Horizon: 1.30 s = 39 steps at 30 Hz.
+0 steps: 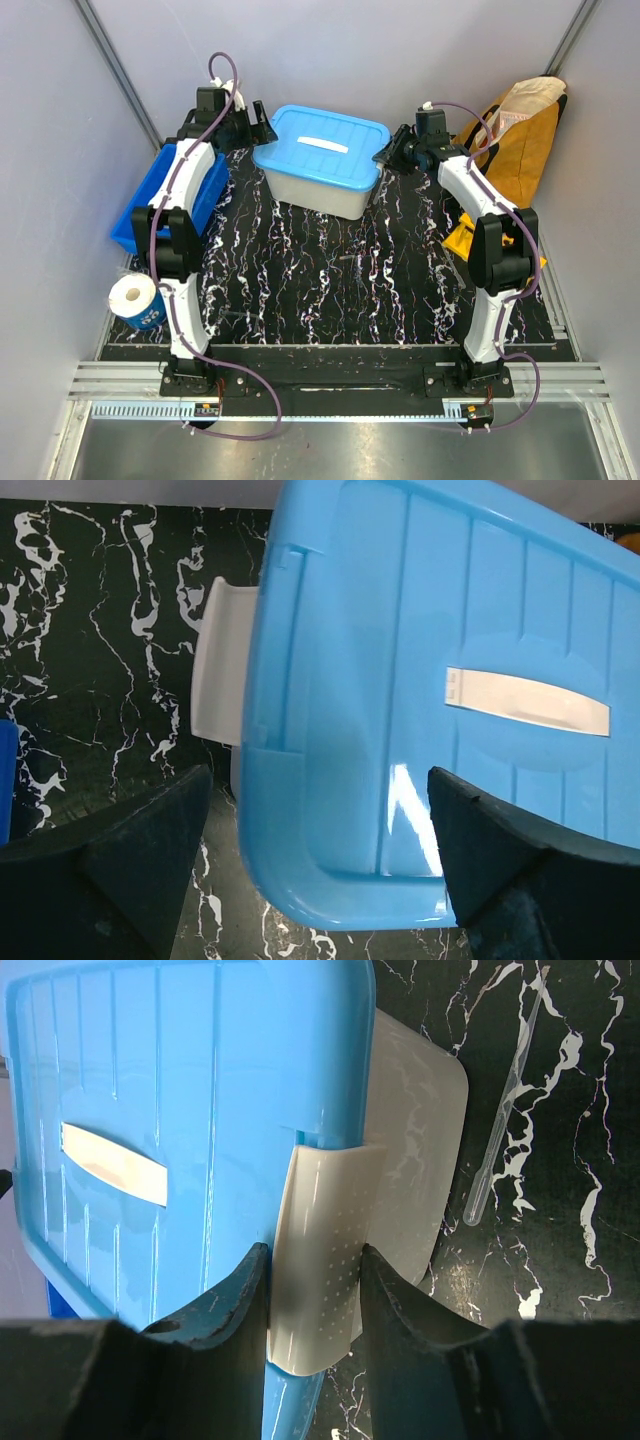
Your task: Organize the chemistry lab equipment
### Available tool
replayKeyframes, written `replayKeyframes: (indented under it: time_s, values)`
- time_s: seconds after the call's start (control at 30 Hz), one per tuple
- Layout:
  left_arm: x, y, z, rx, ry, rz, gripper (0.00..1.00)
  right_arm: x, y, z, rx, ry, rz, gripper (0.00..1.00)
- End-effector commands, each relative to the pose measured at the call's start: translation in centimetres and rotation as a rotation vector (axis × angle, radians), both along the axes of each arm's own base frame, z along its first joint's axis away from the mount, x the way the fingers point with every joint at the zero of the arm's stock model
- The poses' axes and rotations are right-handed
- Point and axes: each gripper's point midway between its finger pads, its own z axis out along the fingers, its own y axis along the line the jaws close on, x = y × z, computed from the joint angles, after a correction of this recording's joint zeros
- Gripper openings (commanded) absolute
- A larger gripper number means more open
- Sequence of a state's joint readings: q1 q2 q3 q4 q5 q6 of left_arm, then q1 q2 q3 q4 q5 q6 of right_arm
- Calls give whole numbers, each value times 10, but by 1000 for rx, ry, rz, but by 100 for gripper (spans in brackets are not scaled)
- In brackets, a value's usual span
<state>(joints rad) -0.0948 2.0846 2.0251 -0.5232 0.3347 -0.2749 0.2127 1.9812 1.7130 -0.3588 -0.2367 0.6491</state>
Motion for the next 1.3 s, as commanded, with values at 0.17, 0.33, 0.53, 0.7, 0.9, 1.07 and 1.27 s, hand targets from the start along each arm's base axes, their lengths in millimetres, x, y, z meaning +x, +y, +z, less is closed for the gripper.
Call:
replayKeyframes:
  time_s: [0.17, 0.33, 0.53, 0.7, 0.9, 1.07, 1.27]
  values:
    - [19, 4, 12, -156, -59, -71, 94, -1, -5, -12, -54, 19, 34, 27]
    - [20, -11, -4, -246, -41, -117, 94, 0, -6, -8, -61, 3, 36, 27]
    - [26, -17, -21, -283, -28, -138, 94, 2, -4, -6, -39, -7, 35, 27]
    - [28, -20, -35, -311, -7, -144, 94, 3, -4, -4, -40, -13, 34, 27]
    - [27, -22, -45, -333, 7, -144, 93, 4, -2, -7, -32, -9, 36, 27]
    - [26, -11, -44, -264, 3, -101, 93, 6, -2, -6, -31, -14, 34, 27]
    - [25, 9, -21, -147, -41, -48, 93, 6, -4, -5, -44, -21, 34, 26]
